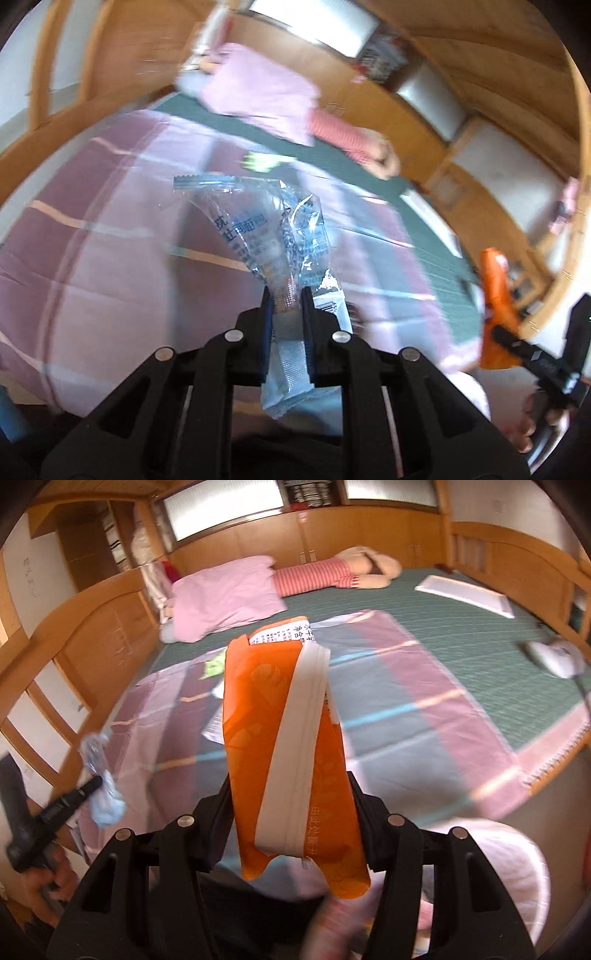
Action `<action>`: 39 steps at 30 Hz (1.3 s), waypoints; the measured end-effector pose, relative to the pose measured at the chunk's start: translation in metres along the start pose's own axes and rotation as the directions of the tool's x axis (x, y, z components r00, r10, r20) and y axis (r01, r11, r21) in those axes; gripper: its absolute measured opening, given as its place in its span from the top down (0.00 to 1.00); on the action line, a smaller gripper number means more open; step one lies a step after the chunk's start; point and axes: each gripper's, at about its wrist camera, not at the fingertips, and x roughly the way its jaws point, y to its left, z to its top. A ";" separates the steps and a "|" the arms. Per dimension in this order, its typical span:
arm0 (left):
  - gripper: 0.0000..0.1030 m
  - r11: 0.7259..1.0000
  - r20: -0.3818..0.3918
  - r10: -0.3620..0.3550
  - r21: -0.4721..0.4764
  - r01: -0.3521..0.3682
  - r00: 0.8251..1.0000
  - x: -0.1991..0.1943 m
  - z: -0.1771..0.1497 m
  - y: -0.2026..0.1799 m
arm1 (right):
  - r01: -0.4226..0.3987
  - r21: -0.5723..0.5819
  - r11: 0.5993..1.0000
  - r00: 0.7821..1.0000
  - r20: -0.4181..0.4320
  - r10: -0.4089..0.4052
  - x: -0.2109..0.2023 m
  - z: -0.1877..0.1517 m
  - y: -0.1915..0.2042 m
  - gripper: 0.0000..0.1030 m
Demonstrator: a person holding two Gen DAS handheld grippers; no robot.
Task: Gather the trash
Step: 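Carry wrapper and tissue pack over the white trash bag and open both tools, then move both tools back over the remaining trash on the bed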
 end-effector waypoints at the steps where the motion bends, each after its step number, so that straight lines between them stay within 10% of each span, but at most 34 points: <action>1: 0.85 0.999 -0.011 -0.032 0.017 0.033 0.999 -0.003 -0.005 -0.016 | 0.023 -0.005 1.000 1.000 0.004 -0.023 -0.008 -0.006 -0.009 0.46; 13: 0.85 0.914 -0.173 -0.140 0.356 0.194 0.975 -0.004 -0.101 -0.181 | 0.135 0.121 0.983 0.957 -0.272 -0.098 -0.008 -0.111 -0.104 0.32; 21: 0.85 0.834 -0.281 -0.167 0.471 0.288 0.945 0.002 -0.155 -0.241 | 0.172 0.304 0.937 0.985 -0.064 -0.160 -0.067 -0.092 -0.152 0.24; 26: 0.79 0.785 -0.413 -0.211 0.469 0.405 0.886 0.023 -0.183 -0.260 | 0.160 0.401 0.902 0.984 0.008 -0.179 -0.091 -0.091 -0.180 0.22; 30: 0.48 0.781 -0.460 -0.218 0.447 0.436 0.861 0.034 -0.194 -0.264 | 0.170 0.418 0.893 0.982 0.006 -0.190 -0.093 -0.096 -0.187 0.22; 33: 0.20 0.794 -0.436 -0.217 0.442 0.418 0.873 0.034 -0.189 -0.260 | 0.162 0.426 0.890 0.984 0.001 -0.179 -0.088 -0.096 -0.189 0.22; 39: 0.12 0.837 -0.337 -0.163 0.450 0.311 0.927 0.031 -0.160 -0.244 | 0.162 0.398 0.903 0.985 -0.009 -0.173 -0.081 -0.092 -0.180 0.22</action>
